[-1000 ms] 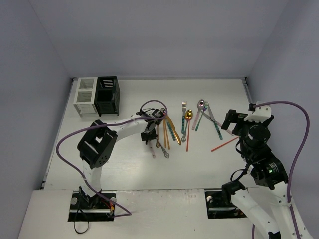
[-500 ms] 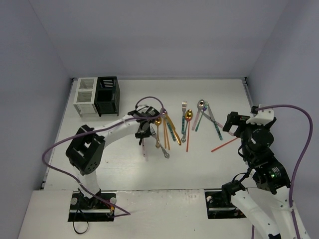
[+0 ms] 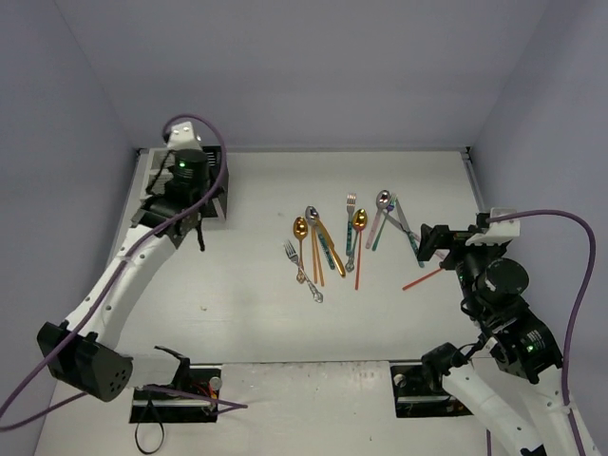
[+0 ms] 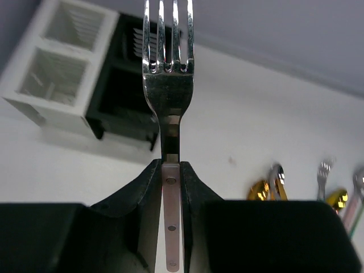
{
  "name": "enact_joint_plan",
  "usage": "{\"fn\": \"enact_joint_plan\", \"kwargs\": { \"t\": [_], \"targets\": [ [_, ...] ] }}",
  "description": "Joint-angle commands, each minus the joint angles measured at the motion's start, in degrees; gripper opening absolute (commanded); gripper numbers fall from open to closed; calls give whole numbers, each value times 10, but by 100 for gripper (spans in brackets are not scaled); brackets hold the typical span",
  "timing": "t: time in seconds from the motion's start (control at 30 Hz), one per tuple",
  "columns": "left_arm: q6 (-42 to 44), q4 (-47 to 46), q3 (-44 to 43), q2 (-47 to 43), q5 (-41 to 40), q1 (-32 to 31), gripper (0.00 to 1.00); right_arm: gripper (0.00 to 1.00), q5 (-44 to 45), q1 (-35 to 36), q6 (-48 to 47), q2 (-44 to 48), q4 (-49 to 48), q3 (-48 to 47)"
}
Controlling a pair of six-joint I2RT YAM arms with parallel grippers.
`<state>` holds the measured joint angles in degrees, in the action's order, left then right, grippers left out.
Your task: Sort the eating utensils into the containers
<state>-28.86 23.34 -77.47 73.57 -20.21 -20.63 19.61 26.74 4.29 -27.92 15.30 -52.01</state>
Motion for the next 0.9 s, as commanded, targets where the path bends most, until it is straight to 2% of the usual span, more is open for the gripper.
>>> {"fn": "enact_joint_plan", "kwargs": {
  "t": [0.0,0.27,0.4,0.53,0.87],
  "targets": [
    [91,-152,-21,0,41,79,0,100,-28,5,-8,-20,-33,-3],
    [160,-352,-64,99,88,198,0,100,-41,5,-6,-87,-33,-17],
    [164,-390,-117,172,125,244,0,100,-41,5,-7,-123,-33,-28],
    [173,-434,-148,235,149,276,0,100,-48,4,-8,-146,-33,-33],
    [182,-497,-210,366,184,297,0,100,-49,4,-3,-180,-33,-30]
  ]
}}
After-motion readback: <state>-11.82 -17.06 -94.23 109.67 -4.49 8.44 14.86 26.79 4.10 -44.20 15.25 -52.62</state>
